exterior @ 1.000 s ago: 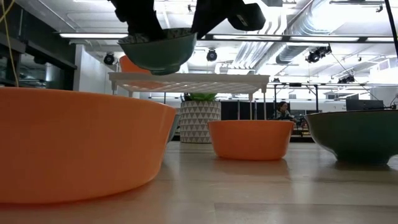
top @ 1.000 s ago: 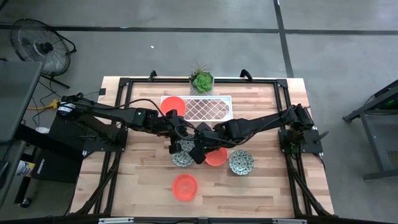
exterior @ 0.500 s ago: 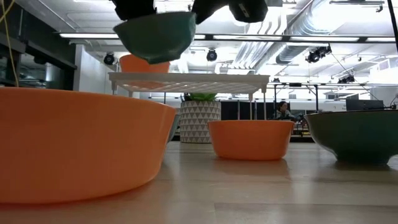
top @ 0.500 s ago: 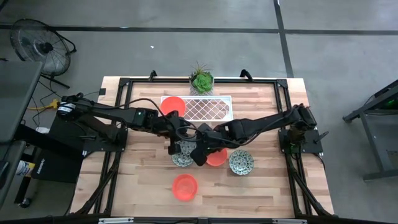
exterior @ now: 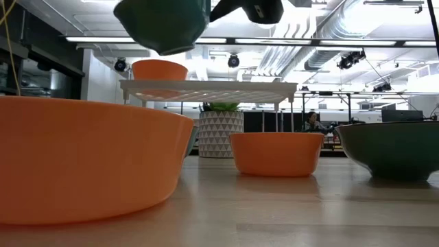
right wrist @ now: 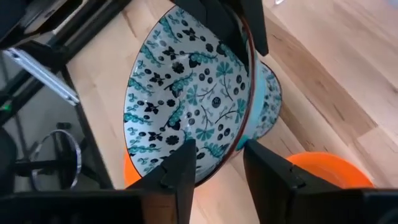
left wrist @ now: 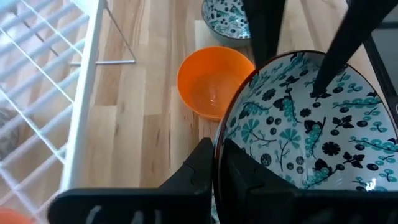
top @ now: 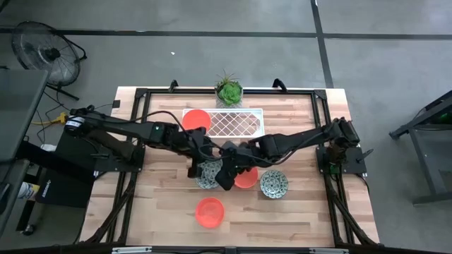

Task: Pick & Place Mini bowls
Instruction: Put the bottom blue bowl on the shelf

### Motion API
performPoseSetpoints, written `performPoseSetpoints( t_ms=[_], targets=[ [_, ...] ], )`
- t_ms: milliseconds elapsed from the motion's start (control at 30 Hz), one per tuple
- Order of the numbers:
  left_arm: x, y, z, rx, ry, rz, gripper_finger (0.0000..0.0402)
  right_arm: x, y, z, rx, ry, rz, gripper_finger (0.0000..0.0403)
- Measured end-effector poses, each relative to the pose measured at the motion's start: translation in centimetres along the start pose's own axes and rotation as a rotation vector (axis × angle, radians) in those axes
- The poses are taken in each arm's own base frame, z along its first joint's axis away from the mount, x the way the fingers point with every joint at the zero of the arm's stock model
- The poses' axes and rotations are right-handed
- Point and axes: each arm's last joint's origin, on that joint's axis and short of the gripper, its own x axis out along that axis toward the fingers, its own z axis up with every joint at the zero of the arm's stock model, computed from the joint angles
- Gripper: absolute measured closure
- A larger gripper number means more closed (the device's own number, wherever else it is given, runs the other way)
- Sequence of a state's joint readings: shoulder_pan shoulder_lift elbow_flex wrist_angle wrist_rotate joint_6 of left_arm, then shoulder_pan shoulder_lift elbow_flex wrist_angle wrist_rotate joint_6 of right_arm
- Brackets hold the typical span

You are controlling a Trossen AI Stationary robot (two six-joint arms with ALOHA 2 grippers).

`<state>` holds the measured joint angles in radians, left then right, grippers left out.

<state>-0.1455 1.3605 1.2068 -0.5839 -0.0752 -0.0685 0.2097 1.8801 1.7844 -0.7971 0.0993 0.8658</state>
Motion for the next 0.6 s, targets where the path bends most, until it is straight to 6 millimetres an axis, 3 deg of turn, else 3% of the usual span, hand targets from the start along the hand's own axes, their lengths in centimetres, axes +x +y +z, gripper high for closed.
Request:
performPoseSetpoints(
  t_ms=[300,600],
  targets=[
    [-1.7,0.0,1.2,0.146,0.030,0.006,0.0396,0.1,-0.3,1.4,-0.063,0.044,0.141,0.0284],
    [-2.2,0.2,1.4,0.174,0.047,0.035,0.0396,0.1,-0.6,2.0,-0.064,0.067,0.194,0.0292]
  ],
)
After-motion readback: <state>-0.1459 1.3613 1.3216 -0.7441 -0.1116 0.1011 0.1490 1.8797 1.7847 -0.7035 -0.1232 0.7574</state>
